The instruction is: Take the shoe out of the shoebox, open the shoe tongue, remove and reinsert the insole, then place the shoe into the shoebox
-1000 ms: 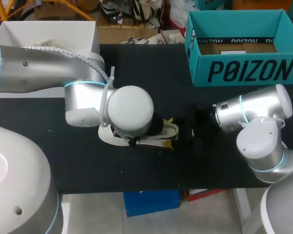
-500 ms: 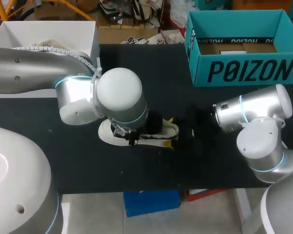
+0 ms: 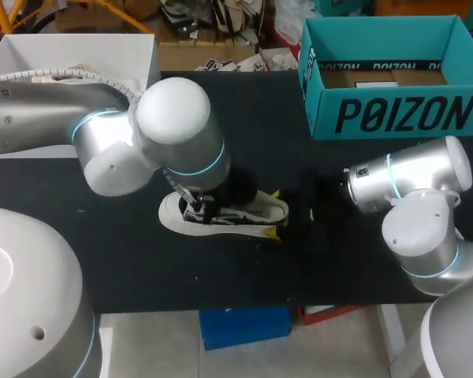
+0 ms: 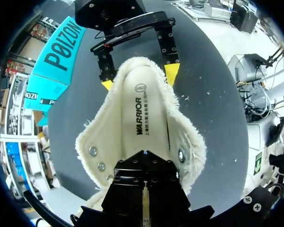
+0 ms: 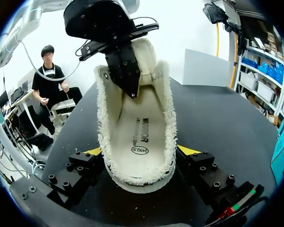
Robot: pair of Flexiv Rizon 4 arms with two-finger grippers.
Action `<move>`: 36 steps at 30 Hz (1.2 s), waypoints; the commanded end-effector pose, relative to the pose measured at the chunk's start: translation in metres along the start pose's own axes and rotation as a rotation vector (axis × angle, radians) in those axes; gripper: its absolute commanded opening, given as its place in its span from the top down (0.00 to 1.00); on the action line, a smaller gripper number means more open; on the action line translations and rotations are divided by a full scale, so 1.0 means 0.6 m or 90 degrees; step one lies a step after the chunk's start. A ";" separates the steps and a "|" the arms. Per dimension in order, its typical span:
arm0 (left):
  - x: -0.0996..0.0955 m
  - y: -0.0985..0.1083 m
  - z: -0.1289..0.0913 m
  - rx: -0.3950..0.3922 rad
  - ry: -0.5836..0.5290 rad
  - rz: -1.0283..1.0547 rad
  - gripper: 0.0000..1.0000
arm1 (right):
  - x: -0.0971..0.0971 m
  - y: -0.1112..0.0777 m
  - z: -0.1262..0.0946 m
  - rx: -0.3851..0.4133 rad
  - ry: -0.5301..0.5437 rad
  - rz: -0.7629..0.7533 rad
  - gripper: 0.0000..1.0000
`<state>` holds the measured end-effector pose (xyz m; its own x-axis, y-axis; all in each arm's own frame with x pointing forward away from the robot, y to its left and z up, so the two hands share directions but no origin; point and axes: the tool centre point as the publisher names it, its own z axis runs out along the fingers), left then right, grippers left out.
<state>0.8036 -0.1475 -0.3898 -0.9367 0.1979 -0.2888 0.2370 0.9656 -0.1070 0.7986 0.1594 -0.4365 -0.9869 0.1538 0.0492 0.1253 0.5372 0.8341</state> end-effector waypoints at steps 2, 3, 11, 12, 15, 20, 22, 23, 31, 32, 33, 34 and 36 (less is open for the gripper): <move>-0.012 0.004 -0.013 0.022 0.034 0.007 1.00 | -0.001 0.000 -0.001 0.002 0.000 0.001 1.00; -0.012 0.003 -0.016 0.026 0.039 0.010 1.00 | -0.001 0.000 -0.001 0.002 0.000 0.001 1.00; -0.014 -0.005 -0.030 0.047 0.056 0.016 1.00 | -0.001 0.000 -0.001 0.002 0.000 0.001 1.00; -0.015 -0.005 -0.032 0.050 0.058 0.017 1.00 | -0.001 0.000 -0.001 0.002 0.000 0.001 1.00; -0.015 -0.007 -0.037 0.058 0.062 0.016 1.00 | -0.001 0.000 -0.001 0.002 0.000 0.001 1.00; -0.023 -0.007 -0.046 0.079 0.104 -0.001 1.00 | -0.001 0.000 -0.001 0.002 0.000 0.001 1.00; -0.028 -0.008 -0.048 0.087 0.130 -0.005 1.00 | -0.001 0.000 -0.001 0.002 0.000 0.001 1.00; -0.031 -0.009 -0.049 0.084 0.146 -0.007 1.00 | -0.001 0.000 -0.001 0.002 0.000 0.001 1.00; -0.042 -0.018 -0.059 0.063 0.270 -0.010 1.00 | -0.001 0.000 -0.001 0.002 0.000 0.001 1.00; -0.041 -0.021 -0.059 0.073 0.283 -0.005 1.00 | -0.001 0.000 -0.001 0.002 0.000 0.001 1.00; -0.041 -0.023 -0.062 0.074 0.292 -0.004 1.00 | -0.001 0.000 -0.001 0.002 0.000 0.001 1.00; -0.039 -0.025 -0.064 0.059 0.304 -0.001 1.00 | -0.001 0.000 -0.001 0.002 0.000 0.001 1.00; -0.036 -0.028 -0.068 0.080 0.336 -0.004 1.00 | -0.001 0.000 -0.001 0.002 0.000 0.001 1.00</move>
<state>0.8029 -0.1546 -0.3440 -0.9576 0.2618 0.1203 0.2299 0.9460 -0.2285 0.7987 0.1592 -0.4366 -0.9868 0.1540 0.0492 0.1255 0.5373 0.8340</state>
